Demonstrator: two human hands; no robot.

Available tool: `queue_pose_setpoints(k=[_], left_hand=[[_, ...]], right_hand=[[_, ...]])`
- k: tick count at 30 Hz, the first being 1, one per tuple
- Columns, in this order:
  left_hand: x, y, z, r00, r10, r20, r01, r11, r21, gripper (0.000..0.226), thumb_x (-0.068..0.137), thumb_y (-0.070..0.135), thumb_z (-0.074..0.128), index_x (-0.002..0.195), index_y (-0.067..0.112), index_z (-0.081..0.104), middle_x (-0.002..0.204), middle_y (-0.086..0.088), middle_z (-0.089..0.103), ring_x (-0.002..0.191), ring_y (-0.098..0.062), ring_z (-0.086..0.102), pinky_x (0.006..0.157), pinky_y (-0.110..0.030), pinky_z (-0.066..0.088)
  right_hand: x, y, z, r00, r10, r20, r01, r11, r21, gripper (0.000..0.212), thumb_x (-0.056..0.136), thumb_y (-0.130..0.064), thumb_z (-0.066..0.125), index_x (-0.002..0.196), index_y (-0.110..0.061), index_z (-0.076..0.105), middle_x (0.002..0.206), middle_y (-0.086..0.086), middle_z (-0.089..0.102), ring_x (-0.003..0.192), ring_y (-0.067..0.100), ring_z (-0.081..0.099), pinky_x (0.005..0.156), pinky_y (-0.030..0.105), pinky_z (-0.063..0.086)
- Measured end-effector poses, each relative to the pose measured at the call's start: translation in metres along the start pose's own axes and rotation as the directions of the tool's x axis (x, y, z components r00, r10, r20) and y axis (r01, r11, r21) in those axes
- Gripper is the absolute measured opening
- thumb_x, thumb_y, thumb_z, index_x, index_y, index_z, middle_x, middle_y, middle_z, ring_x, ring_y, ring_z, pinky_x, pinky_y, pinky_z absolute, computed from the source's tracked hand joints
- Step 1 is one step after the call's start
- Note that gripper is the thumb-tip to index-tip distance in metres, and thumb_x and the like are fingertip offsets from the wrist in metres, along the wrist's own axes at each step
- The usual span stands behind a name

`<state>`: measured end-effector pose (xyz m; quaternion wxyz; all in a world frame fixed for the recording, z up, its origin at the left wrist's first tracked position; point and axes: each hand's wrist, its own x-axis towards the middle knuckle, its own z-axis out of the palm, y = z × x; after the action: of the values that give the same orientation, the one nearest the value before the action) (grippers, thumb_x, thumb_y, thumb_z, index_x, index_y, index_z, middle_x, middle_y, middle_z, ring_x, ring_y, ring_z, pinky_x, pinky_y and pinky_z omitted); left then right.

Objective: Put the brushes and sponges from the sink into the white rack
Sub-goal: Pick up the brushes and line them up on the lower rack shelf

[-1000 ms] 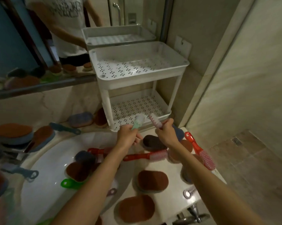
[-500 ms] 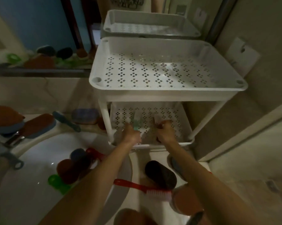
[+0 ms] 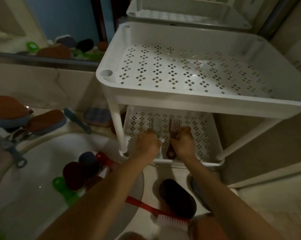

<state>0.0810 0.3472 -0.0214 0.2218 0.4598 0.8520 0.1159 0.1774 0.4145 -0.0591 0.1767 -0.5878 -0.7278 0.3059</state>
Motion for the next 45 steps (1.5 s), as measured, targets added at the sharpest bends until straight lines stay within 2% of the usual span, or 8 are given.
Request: queue_pose_setpoints(k=[3, 5, 8, 12, 19, 23, 31, 45], left_hand=[[0.007, -0.008, -0.001, 1.000, -0.006, -0.018, 0.006, 1.000, 0.001, 0.029, 0.097, 0.016, 0.043, 0.120, 0.000, 0.049, 0.118, -0.016, 0.061, 0.107, -0.029, 0.059, 0.074, -0.030, 0.042], [0.015, -0.017, -0.004, 1.000, 0.002, -0.023, -0.001, 0.998, 0.064, 0.033, 0.097, 0.014, 0.041, 0.127, 0.001, 0.045, 0.125, -0.017, 0.057, 0.114, -0.031, 0.056, 0.089, -0.034, 0.044], [0.026, -0.026, -0.009, 1.000, -0.007, -0.021, 0.010, 0.991, 0.135, 0.046, 0.097, 0.015, 0.041, 0.140, 0.003, 0.030, 0.138, -0.019, 0.046, 0.128, -0.032, 0.044, 0.110, -0.038, 0.033], [0.028, -0.025, -0.008, 0.999, -0.002, -0.035, 0.009, 0.982, 0.188, 0.052, 0.098, 0.013, 0.035, 0.146, 0.003, 0.016, 0.154, -0.023, 0.015, 0.143, -0.035, 0.017, 0.119, -0.040, 0.017], [0.025, -0.016, 0.008, 0.996, 0.013, -0.084, -0.010, 0.999, 0.036, 0.040, 0.098, 0.011, 0.034, 0.138, 0.004, 0.035, 0.151, -0.020, 0.024, 0.139, -0.031, 0.026, 0.115, -0.034, 0.021], [0.024, -0.014, -0.001, 0.993, 0.036, -0.116, -0.037, 0.999, -0.009, 0.036, 0.093, 0.008, 0.044, 0.129, 0.003, 0.045, 0.140, -0.022, 0.034, 0.128, -0.037, 0.036, 0.106, -0.042, 0.035], [0.043, -0.016, -0.009, 0.983, -0.021, -0.184, 0.039, 0.995, 0.096, 0.044, 0.096, 0.007, 0.035, 0.141, 0.006, 0.035, 0.153, -0.024, 0.015, 0.141, -0.037, 0.018, 0.117, -0.040, 0.020], [0.044, -0.028, 0.002, 0.969, -0.153, -0.195, 0.098, 0.958, -0.269, 0.042, 0.098, 0.017, 0.036, 0.140, 0.018, 0.040, 0.149, -0.019, 0.020, 0.136, -0.035, 0.024, 0.111, -0.033, 0.020]], right_hand=[[0.005, 0.001, 0.005, 1.000, -0.016, 0.005, 0.016, 1.000, -0.004, 0.027, 0.085, -0.003, 0.055, 0.109, 0.008, 0.053, 0.106, 0.023, 0.060, 0.095, 0.035, 0.059, 0.066, 0.027, 0.038], [0.007, -0.003, 0.008, 0.999, -0.045, 0.017, 0.046, 0.999, -0.024, 0.027, 0.084, -0.001, 0.053, 0.110, 0.008, 0.054, 0.110, 0.024, 0.059, 0.097, 0.035, 0.056, 0.069, 0.025, 0.037], [0.006, -0.014, 0.014, 0.994, -0.100, 0.042, 0.101, 0.994, -0.039, 0.029, 0.086, 0.000, 0.051, 0.114, 0.007, 0.053, 0.115, 0.022, 0.056, 0.102, 0.033, 0.051, 0.068, 0.024, 0.033], [0.005, -0.029, 0.021, 0.987, -0.137, 0.080, 0.140, 0.990, -0.030, 0.036, 0.086, -0.003, 0.054, 0.120, 0.005, 0.049, 0.122, 0.023, 0.049, 0.107, 0.032, 0.048, 0.077, 0.024, 0.032], [0.005, -0.032, 0.022, 0.991, -0.128, 0.047, 0.127, 0.992, 0.020, 0.031, 0.084, -0.001, 0.056, 0.114, 0.007, 0.053, 0.119, 0.026, 0.049, 0.102, 0.035, 0.051, 0.078, 0.026, 0.033], [0.006, -0.032, 0.020, 0.992, -0.115, 0.045, 0.114, 0.993, 0.032, 0.030, 0.085, -0.002, 0.056, 0.114, 0.006, 0.053, 0.120, 0.024, 0.048, 0.105, 0.034, 0.049, 0.080, 0.028, 0.033], [0.010, -0.031, 0.020, 0.990, -0.137, 0.045, 0.136, 0.991, 0.019, 0.032, 0.090, -0.004, 0.051, 0.121, 0.003, 0.053, 0.124, 0.022, 0.047, 0.115, 0.033, 0.046, 0.091, 0.027, 0.032], [0.013, -0.046, 0.029, 0.985, -0.146, 0.093, 0.149, 0.989, -0.020, 0.023, 0.089, -0.012, 0.052, 0.107, -0.002, 0.061, 0.110, 0.020, 0.059, 0.103, 0.033, 0.055, 0.080, 0.034, 0.039]])
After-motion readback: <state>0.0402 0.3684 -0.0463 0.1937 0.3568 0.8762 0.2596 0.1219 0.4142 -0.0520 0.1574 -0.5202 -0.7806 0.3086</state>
